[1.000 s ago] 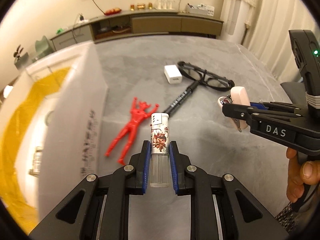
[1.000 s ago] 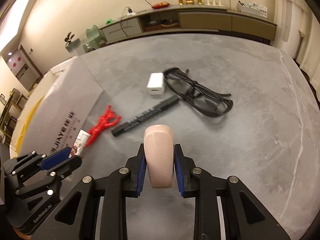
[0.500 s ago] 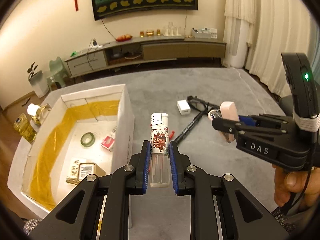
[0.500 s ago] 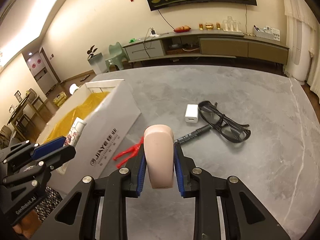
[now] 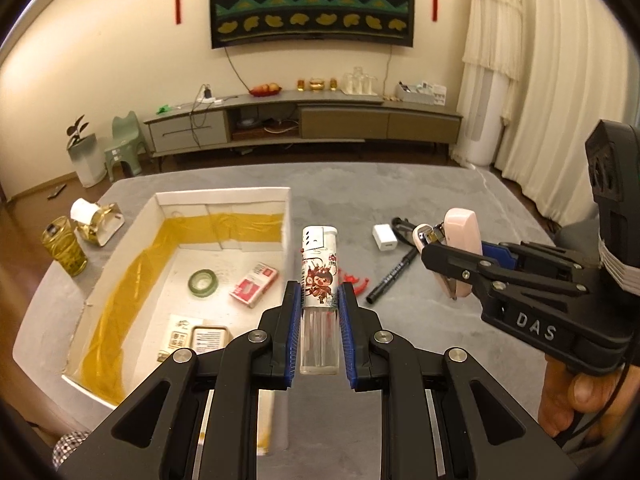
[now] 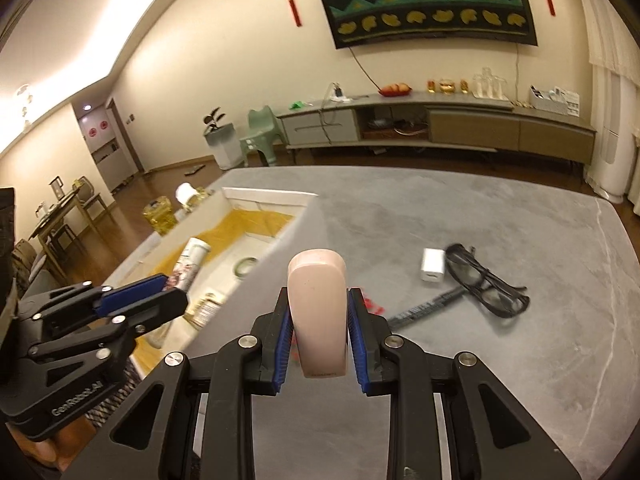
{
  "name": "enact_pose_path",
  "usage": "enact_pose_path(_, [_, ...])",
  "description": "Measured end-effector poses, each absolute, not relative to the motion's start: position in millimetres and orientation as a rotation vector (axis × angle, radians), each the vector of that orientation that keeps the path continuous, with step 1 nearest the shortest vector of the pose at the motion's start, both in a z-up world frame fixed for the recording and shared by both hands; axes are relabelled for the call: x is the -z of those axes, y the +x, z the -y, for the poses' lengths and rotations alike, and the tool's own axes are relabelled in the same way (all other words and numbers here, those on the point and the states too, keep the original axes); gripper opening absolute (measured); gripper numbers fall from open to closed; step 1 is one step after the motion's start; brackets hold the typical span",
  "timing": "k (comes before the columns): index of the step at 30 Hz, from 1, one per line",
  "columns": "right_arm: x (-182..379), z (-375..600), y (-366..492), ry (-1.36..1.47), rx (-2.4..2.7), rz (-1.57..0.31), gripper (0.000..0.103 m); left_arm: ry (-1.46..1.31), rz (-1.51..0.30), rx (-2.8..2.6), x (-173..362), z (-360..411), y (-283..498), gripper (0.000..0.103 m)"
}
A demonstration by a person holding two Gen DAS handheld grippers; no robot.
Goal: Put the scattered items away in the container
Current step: 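Carry the glass vial and pink stapler over the white box with both grippers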
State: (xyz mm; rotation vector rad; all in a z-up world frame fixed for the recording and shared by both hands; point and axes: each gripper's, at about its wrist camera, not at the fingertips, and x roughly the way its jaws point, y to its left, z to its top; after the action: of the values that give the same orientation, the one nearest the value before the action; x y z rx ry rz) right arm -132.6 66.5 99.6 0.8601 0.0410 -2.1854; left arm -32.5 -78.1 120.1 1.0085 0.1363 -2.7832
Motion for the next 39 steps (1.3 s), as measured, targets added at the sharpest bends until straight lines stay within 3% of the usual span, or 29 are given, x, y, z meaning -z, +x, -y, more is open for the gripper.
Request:
enact_pose_path(21, [-126, -7, -91, 0.842, 2.104, 0.018, 0.028, 0.934, -0.468, 2.754, -116, 170, 3, 0.019])
enact_pose_path(39, [-138, 45, -93, 0.856, 2.071, -0.063, 0.028, 0.929, -0.625, 2.69, -98, 224, 6, 0.019])
